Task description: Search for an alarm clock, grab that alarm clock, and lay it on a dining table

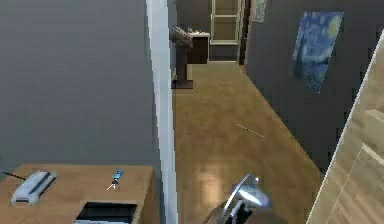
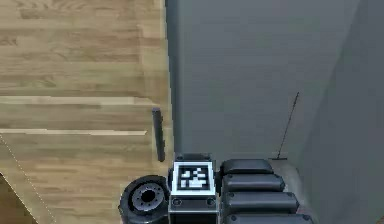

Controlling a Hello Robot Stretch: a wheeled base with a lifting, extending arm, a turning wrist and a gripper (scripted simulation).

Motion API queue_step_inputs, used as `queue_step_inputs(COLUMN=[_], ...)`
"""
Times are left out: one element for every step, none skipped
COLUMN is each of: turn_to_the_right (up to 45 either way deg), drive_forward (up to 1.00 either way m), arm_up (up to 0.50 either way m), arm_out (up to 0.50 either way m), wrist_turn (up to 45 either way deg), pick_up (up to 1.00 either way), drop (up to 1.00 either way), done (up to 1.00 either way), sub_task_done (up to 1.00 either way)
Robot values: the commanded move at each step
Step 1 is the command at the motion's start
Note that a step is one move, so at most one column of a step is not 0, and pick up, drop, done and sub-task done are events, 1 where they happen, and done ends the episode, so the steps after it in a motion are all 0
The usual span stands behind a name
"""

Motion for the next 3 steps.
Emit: queue_step_inputs(turn_to_the_right=[27.0, 0.0, -27.0], drive_forward=[0.00, 0.65, 0.00], arm_up=[0.00, 0.00, 0.00], arm_out=[0.00, 0.00, 0.00], wrist_turn=[0.0, 0.0, 0.0], pick_up=[0.00, 0.00, 0.00], drop=[0.00, 0.00, 0.00], done=[0.00, 0.00, 0.00], sub_task_done=[0.00, 0.00, 0.00])
